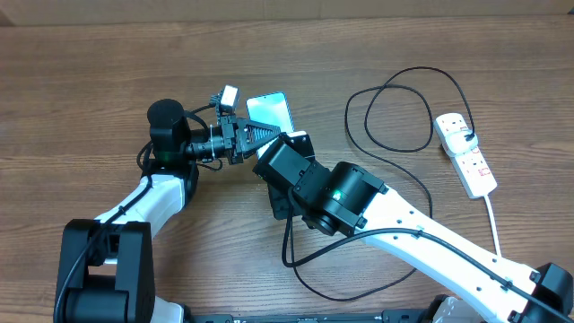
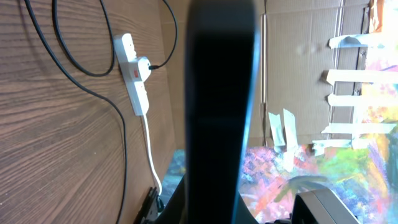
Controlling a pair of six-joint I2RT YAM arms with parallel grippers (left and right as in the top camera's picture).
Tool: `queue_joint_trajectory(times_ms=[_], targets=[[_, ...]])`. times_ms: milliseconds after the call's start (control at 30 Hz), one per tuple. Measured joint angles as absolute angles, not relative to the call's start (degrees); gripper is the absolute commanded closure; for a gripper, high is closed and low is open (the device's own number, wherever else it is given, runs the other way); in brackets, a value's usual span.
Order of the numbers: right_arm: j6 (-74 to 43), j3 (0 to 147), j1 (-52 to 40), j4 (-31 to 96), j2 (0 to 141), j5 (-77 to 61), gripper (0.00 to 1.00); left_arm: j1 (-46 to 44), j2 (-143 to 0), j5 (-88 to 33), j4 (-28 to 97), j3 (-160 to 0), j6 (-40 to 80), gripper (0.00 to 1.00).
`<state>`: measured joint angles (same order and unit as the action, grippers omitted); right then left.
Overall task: Plug charger to phone and switch on socket
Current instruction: 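Press the plug further into the phone port with the right gripper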
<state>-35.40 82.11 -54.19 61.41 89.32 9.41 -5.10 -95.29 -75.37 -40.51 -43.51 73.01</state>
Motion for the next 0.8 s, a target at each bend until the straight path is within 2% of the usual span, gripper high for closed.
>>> queue_joint_trajectory(times_ms=[800], targets=[[-33.7, 82.4, -53.2, 58.9, 89.6, 7.1, 0.96, -4.4, -95.3, -75.9, -40.7, -44.5, 69.8, 0.96]])
